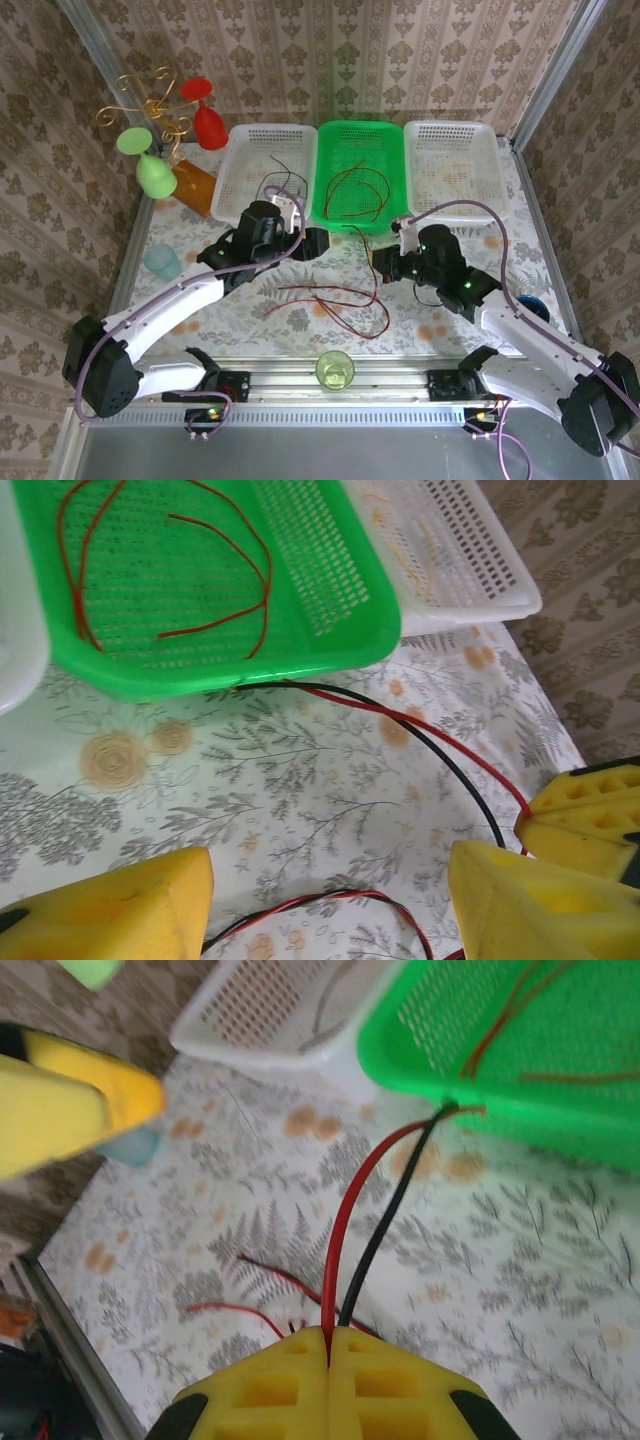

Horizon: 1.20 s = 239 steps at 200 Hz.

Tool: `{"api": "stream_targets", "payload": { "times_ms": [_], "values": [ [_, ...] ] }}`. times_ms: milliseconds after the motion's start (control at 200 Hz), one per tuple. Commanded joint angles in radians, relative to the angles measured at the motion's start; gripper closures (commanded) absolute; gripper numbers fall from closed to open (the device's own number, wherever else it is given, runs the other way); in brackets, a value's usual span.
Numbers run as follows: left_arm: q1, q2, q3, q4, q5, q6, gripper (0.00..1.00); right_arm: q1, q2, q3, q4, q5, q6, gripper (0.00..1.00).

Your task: Untangle the cables

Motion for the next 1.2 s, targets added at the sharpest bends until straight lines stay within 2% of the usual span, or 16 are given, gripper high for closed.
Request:
{"api": "stream_targets", "payload": {
  "times_ms": [0,300,530,765,870,950,1055,1190],
  "values": [
    [-0.008,0.009,0.049,0.065,0.068,-0.025,0.37,0.003,-0.023,-0.01,0.175,0.003,0.028,1.0],
    [-0.036,0.042,0.041,0.17,0.105,-0.077,0.38,-0.014,-0.007,0.003,0.277,0.01,0.106,1.0],
    [-0.075,0.106,0.003,0.336,0.121,-0.168,0.36,-0.022,0.005,0.004,0.304,0.0,0.129,1.0],
    [-0.078,0.156,-0.005,0.457,0.089,-0.241,0.32,-0.024,-0.001,-0.002,0.332,0.017,0.138,1.0],
    [-0.082,0.164,-0.022,0.455,0.019,-0.263,0.32,-0.024,-0.003,-0.003,0.345,0.02,0.148,1.0],
    [-0.08,0.168,-0.061,0.526,-0.015,-0.306,0.32,-0.025,-0.003,-0.009,0.357,0.024,0.154,1.0],
    [-0.081,0.193,-0.082,0.62,-0.009,-0.351,0.32,-0.026,-0.005,-0.017,0.374,0.024,0.162,1.0],
    [-0.081,0.233,-0.055,0.648,0.011,-0.358,0.32,-0.026,-0.001,-0.021,0.391,0.006,0.166,1.0]
  ]
}}
